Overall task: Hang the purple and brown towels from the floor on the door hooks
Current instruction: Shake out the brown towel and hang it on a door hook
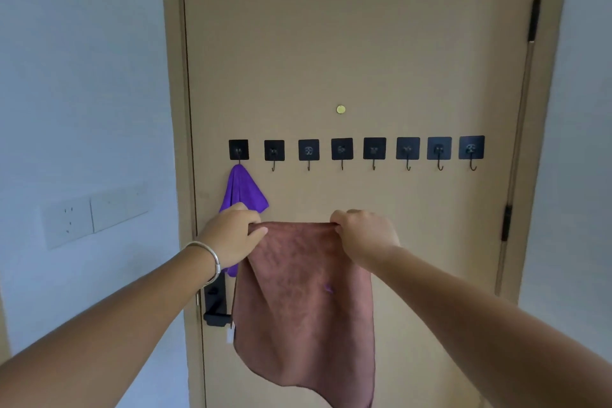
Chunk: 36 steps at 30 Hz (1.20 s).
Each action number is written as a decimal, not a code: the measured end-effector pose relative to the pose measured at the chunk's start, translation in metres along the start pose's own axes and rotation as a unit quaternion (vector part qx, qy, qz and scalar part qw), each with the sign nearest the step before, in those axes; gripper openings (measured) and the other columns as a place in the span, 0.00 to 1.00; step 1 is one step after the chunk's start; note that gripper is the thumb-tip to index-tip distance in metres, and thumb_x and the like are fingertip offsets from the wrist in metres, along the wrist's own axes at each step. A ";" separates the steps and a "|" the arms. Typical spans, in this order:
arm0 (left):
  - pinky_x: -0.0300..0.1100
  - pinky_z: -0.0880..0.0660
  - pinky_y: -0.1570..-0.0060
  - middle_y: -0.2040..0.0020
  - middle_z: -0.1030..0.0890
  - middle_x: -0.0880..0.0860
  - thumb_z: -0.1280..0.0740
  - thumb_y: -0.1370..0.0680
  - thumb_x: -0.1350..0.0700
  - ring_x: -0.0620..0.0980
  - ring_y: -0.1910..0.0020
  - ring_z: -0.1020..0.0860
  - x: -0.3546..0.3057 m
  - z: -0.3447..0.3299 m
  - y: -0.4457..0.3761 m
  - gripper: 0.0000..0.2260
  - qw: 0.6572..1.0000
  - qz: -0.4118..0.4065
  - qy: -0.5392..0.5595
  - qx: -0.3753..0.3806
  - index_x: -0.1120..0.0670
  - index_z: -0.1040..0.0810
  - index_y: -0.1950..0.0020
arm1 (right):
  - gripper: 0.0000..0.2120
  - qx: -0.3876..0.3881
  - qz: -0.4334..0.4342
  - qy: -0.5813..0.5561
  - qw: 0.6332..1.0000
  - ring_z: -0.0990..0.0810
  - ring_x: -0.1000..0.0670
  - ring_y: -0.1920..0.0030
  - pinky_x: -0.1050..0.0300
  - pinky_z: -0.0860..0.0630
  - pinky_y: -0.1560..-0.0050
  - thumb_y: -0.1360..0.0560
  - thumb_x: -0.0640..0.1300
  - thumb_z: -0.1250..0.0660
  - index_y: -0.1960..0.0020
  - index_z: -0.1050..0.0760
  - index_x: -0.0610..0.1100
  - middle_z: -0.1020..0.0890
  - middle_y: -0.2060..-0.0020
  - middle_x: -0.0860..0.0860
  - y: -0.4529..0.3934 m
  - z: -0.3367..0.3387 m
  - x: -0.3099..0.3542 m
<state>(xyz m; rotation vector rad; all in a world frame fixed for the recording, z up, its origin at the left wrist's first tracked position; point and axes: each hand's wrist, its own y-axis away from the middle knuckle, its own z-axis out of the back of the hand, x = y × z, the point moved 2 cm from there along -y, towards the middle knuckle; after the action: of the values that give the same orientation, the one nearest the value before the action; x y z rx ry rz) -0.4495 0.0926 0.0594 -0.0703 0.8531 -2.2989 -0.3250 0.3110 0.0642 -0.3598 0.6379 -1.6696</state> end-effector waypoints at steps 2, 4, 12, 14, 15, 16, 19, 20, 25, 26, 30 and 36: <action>0.40 0.31 0.60 0.57 0.28 0.46 0.37 0.22 0.47 0.45 0.60 0.27 0.013 -0.017 -0.024 0.09 1.000 0.013 -0.004 -0.002 0.49 0.24 0.59 | 0.08 -0.001 0.003 0.006 1.000 0.24 0.42 0.61 0.55 0.34 0.65 0.20 0.44 0.45 0.47 0.27 0.48 0.22 0.57 0.48 -0.029 -0.024 -0.010; 0.40 0.31 0.60 0.57 0.28 0.47 0.38 0.21 0.47 0.45 0.61 0.27 0.025 -0.031 -0.049 0.11 1.000 0.021 -0.023 0.004 0.50 0.25 0.61 | 0.07 -0.003 0.004 0.012 1.000 0.27 0.44 0.64 0.55 0.35 0.66 0.22 0.42 0.44 0.50 0.28 0.48 0.24 0.60 0.49 -0.058 -0.046 -0.018; 0.43 0.30 0.62 0.61 0.28 0.50 0.43 0.20 0.47 0.48 0.63 0.27 0.074 -0.068 -0.142 0.17 0.996 0.065 -0.059 -0.006 0.54 0.29 0.65 | 0.07 -0.006 -0.006 -0.044 0.999 0.29 0.43 0.63 0.55 0.36 0.66 0.24 0.40 0.43 0.52 0.28 0.48 0.21 0.57 0.47 -0.168 -0.098 -0.038; 0.43 0.31 0.63 0.63 0.28 0.50 0.43 0.20 0.45 0.49 0.64 0.28 0.086 -0.072 -0.160 0.18 0.996 0.074 -0.055 -0.020 0.52 0.31 0.67 | 0.08 -0.010 -0.014 -0.071 0.997 0.30 0.43 0.62 0.55 0.36 0.65 0.23 0.41 0.44 0.50 0.27 0.48 0.21 0.56 0.46 -0.190 -0.105 -0.039; 0.43 0.31 0.63 0.63 0.29 0.50 0.43 0.20 0.44 0.49 0.64 0.28 0.091 -0.073 -0.168 0.19 0.995 0.079 -0.057 -0.024 0.51 0.32 0.68 | 0.09 -0.012 -0.016 -0.083 0.996 0.30 0.43 0.62 0.55 0.36 0.65 0.23 0.41 0.45 0.49 0.27 0.48 0.21 0.55 0.46 -0.200 -0.109 -0.040; 0.44 0.30 0.63 0.64 0.29 0.50 0.43 0.20 0.43 0.49 0.64 0.28 0.097 -0.074 -0.176 0.20 0.994 0.085 -0.061 -0.026 0.52 0.32 0.68 | 0.10 -0.015 -0.016 -0.095 0.995 0.29 0.43 0.61 0.54 0.34 0.64 0.23 0.42 0.46 0.49 0.26 0.48 0.21 0.55 0.46 -0.210 -0.113 -0.040; 0.46 0.28 0.61 0.64 0.29 0.49 0.42 0.22 0.40 0.49 0.63 0.27 0.115 -0.075 -0.197 0.21 0.991 0.100 -0.081 -0.047 0.54 0.29 0.67 | 0.10 -0.030 -0.005 -0.129 0.991 0.25 0.43 0.57 0.54 0.32 0.62 0.21 0.46 0.45 0.50 0.26 0.47 0.20 0.54 0.47 -0.235 -0.122 -0.039; 0.46 0.28 0.62 0.64 0.29 0.49 0.42 0.22 0.40 0.49 0.64 0.27 0.120 -0.075 -0.204 0.22 0.990 0.103 -0.077 -0.063 0.54 0.29 0.68 | 0.09 -0.038 -0.001 -0.135 0.990 0.24 0.44 0.56 0.55 0.32 0.62 0.21 0.48 0.44 0.51 0.25 0.48 0.20 0.55 0.48 -0.242 -0.124 -0.038; 0.42 0.31 0.65 0.65 0.29 0.45 0.40 0.24 0.38 0.47 0.64 0.27 0.141 -0.072 -0.234 0.18 0.986 0.100 -0.080 -0.110 0.47 0.29 0.70 | 0.11 -0.062 -0.008 -0.123 0.990 0.24 0.47 0.55 0.55 0.33 0.62 0.23 0.57 0.39 0.52 0.26 0.50 0.21 0.57 0.51 -0.275 -0.123 -0.029; 0.42 0.32 0.66 0.66 0.30 0.44 0.40 0.24 0.38 0.46 0.65 0.28 0.144 -0.071 -0.240 0.18 0.985 0.100 -0.078 -0.113 0.45 0.30 0.71 | 0.11 -0.062 -0.016 -0.118 0.991 0.23 0.46 0.54 0.55 0.32 0.61 0.23 0.58 0.39 0.51 0.25 0.50 0.20 0.57 0.51 -0.281 -0.122 -0.027; 0.41 0.32 0.67 0.67 0.27 0.47 0.41 0.24 0.39 0.50 0.64 0.25 0.156 -0.069 -0.267 0.20 0.980 0.108 -0.121 -0.112 0.51 0.29 0.68 | 0.10 -0.060 -0.051 -0.100 0.992 0.24 0.47 0.56 0.56 0.34 0.63 0.23 0.57 0.39 0.54 0.26 0.52 0.20 0.56 0.51 -0.308 -0.121 -0.018; 0.41 0.35 0.67 0.65 0.27 0.47 0.42 0.24 0.40 0.51 0.63 0.25 0.169 -0.070 -0.293 0.19 0.978 0.108 -0.121 -0.130 0.52 0.31 0.67 | 0.11 -0.101 -0.081 -0.039 0.991 0.25 0.46 0.61 0.55 0.33 0.65 0.24 0.56 0.40 0.55 0.26 0.50 0.20 0.59 0.50 -0.341 -0.132 -0.009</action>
<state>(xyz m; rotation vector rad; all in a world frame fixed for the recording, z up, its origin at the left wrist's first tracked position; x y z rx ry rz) -0.7678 0.1914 0.1495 -0.3486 0.9763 -1.9212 -0.6709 0.3803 0.1614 -0.6341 0.7383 -1.7395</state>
